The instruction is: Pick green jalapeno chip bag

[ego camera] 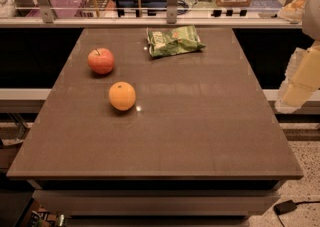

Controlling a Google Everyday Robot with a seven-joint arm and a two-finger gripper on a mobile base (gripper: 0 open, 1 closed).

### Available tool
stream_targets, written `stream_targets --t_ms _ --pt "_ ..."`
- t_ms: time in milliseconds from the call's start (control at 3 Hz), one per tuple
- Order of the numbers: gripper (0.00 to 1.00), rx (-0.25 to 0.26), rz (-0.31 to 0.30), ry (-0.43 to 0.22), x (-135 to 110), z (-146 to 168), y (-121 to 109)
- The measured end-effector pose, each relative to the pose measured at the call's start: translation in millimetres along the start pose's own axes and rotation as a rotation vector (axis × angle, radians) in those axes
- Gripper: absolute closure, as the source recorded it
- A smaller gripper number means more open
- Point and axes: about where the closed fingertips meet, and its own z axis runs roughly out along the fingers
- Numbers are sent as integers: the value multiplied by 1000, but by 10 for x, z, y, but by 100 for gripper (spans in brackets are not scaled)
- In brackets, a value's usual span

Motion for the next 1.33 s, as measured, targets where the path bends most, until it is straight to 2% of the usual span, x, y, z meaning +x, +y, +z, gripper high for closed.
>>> stream_targets --t_ms 333,667,1333 --pt "0 1 -16 2 -39 5 -90" --pt "0 15 -37 0 -85 87 -280" --pt "0 69 -65 -68 -148 356 -793"
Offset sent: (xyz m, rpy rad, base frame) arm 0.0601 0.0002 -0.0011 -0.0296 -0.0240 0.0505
